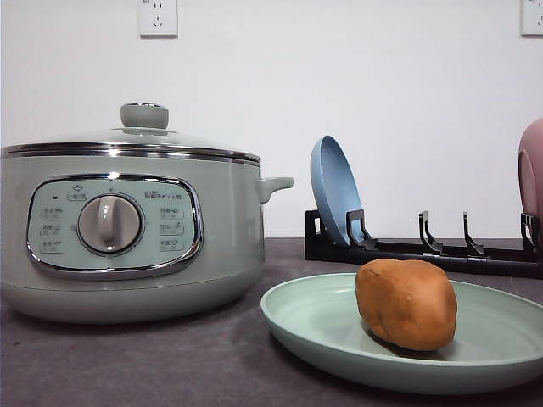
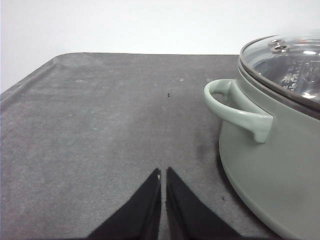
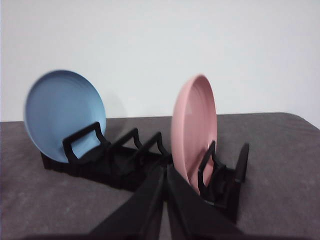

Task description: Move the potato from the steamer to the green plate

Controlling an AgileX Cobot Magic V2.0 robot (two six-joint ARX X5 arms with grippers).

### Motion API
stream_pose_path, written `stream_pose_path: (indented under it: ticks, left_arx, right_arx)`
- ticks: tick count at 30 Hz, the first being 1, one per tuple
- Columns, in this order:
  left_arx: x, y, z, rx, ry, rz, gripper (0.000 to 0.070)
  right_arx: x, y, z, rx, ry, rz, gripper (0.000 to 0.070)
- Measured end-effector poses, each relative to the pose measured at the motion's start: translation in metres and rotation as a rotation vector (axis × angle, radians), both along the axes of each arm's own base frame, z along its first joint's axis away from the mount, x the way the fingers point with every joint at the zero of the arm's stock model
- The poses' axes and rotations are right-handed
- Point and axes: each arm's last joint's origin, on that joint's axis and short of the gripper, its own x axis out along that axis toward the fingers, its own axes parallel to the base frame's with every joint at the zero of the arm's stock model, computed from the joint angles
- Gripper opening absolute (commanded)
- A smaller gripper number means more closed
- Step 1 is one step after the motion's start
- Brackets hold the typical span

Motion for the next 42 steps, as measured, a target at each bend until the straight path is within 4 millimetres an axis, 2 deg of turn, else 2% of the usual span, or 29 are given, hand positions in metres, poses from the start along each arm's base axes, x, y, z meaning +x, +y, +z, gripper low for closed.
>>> stream_pose_path:
  ticks: [7,14,42]
  left_arx:
    - [0.000,0.000,0.000,0.000,0.000,0.000,0.0010]
    - [0.000,0.000,0.000,0.000,0.000,0.000,0.0010]
    - [0.000,0.000,0.000,0.000,0.000,0.000,0.0010]
  right_arx:
    - [0.002,0.000,-0.030,0.008,0.046,0.001,0.0000]
    - [0.001,0.000,-0.045,0.032,0.202,0.002,0.0000]
    - [0.001,0.000,-0.045,0.033,0.202,0.007,0.0000]
